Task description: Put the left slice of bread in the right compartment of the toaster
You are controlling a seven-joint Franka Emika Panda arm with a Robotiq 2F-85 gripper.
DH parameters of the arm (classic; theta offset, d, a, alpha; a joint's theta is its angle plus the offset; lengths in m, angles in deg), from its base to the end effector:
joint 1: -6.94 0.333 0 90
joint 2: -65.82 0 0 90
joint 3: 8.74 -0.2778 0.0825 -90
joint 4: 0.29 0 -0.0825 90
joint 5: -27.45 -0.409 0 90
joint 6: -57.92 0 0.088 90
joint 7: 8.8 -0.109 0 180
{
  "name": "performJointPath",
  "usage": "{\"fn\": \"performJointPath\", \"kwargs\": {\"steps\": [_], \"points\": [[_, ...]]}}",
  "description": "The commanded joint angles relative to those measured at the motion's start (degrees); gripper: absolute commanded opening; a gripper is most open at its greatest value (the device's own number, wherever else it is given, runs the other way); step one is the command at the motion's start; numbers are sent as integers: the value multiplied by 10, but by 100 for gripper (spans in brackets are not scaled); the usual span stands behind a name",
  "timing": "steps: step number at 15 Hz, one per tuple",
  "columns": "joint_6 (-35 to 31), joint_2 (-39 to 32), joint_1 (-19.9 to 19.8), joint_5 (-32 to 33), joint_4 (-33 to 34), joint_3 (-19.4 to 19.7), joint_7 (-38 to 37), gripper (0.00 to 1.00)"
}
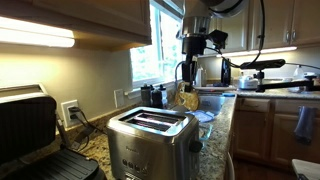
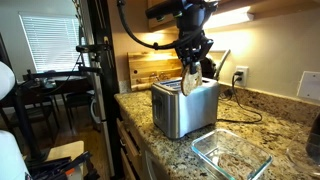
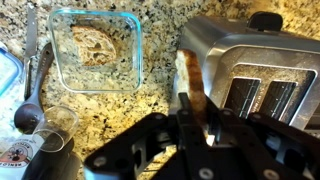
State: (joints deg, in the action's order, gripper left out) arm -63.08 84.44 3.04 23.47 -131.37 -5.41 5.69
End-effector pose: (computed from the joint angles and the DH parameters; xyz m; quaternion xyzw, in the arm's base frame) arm 0.4986 -0.0605 0.4478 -0.9953 -0.0483 -0.0802 0.0257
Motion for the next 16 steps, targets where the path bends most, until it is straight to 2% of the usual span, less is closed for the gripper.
{"fn": "performJointPath", "kwargs": {"steps": [1, 16], "points": [[-5, 25, 10, 16, -11, -1, -19, 7], [-2, 22, 28, 26, 14, -22, -33, 7]]}}
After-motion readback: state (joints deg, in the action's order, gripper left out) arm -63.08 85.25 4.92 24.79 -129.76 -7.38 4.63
